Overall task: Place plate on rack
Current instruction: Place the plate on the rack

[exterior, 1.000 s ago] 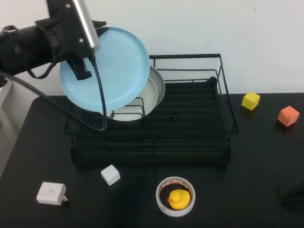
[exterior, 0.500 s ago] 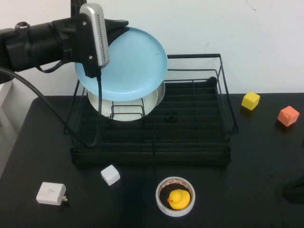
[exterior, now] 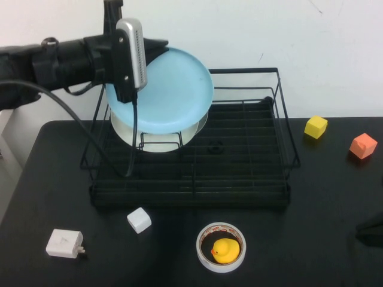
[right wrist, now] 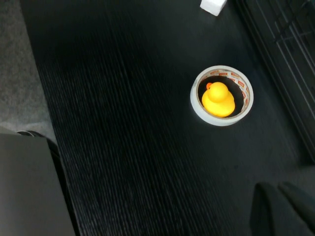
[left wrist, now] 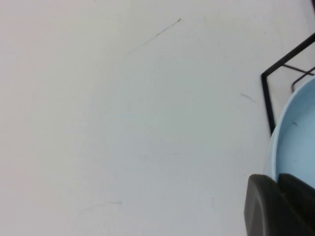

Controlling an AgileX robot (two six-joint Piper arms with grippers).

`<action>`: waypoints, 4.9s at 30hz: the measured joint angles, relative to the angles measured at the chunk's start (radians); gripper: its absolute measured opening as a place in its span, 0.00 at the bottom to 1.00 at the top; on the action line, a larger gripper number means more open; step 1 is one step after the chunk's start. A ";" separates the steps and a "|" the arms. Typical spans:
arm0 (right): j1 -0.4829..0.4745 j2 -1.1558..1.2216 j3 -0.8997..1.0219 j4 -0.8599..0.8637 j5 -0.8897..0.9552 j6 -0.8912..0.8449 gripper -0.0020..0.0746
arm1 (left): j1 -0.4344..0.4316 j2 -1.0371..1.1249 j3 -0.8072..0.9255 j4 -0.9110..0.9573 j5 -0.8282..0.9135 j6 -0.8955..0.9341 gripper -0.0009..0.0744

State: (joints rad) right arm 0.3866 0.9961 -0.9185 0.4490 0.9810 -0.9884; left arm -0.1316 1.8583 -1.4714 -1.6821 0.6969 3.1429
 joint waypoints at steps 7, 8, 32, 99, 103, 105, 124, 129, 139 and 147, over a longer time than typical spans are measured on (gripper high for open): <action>0.000 -0.002 0.000 0.000 -0.002 0.000 0.02 | 0.000 0.058 -0.075 0.000 -0.009 0.000 0.01; 0.000 -0.002 0.000 0.000 -0.002 0.000 0.02 | 0.000 0.063 -0.075 0.000 -0.015 0.000 0.01; 0.000 -0.002 0.000 0.000 -0.039 -0.002 0.02 | 0.000 0.113 -0.085 0.000 -0.034 0.000 0.01; 0.000 0.180 -0.017 1.230 -0.488 -0.610 0.02 | -0.040 -0.352 -0.103 0.349 -0.143 -2.256 0.01; 0.000 0.195 -0.069 1.237 -0.319 -0.616 0.02 | -0.040 -0.352 -0.103 0.388 -0.121 -2.311 0.01; 0.000 0.204 -0.098 1.237 -0.293 -0.618 0.02 | -0.040 -0.352 -0.103 0.390 -0.104 -2.323 0.01; 0.000 0.414 -0.270 1.241 -0.264 -0.569 0.02 | -0.040 -0.352 -0.103 0.492 0.088 -2.411 0.03; 0.000 0.414 -0.270 1.241 -0.270 -0.588 0.02 | -0.040 -0.352 -0.103 0.522 0.149 -2.415 0.03; -0.001 0.411 -0.270 1.241 -0.224 -0.647 0.02 | -0.040 -0.352 -0.103 0.673 0.128 -2.418 0.02; -0.001 0.407 -0.270 1.091 -0.009 -0.444 0.02 | -0.040 -0.352 -0.103 0.676 -0.049 -2.440 0.02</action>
State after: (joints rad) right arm 0.3852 1.4028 -1.1889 1.5395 0.9720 -1.4323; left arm -0.1716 1.5058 -1.5743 -1.0060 0.6479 0.7029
